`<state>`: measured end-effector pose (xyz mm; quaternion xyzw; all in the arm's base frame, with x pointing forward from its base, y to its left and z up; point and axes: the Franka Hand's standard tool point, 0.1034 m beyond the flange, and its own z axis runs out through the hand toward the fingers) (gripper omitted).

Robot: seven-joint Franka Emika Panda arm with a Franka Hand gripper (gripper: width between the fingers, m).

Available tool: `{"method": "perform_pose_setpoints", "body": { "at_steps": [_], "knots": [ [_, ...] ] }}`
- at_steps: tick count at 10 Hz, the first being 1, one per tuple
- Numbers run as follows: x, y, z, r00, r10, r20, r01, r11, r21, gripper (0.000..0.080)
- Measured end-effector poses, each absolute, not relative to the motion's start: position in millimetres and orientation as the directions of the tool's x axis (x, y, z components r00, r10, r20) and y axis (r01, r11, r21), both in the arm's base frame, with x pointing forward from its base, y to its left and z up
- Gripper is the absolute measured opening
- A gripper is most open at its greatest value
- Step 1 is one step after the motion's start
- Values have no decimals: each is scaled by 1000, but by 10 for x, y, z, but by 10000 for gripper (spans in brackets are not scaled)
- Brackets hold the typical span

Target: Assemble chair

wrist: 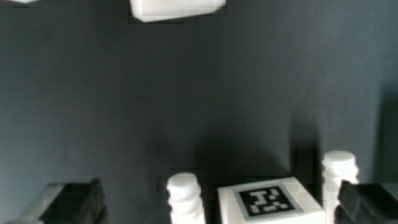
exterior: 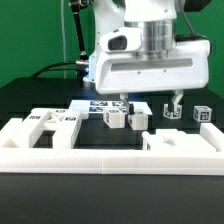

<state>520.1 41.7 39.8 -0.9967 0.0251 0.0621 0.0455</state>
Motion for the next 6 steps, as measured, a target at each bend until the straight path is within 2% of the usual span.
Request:
{"method": "perform_pose_setpoints", "body": {
  "at_steps": [1, 6],
  "knots": [
    [5040, 400, 366, 975, -42, -220, -63, -994, -89, 649],
    [4945, 365, 322, 858, -14, -513, -80, -991, -106, 649]
  ]
}}
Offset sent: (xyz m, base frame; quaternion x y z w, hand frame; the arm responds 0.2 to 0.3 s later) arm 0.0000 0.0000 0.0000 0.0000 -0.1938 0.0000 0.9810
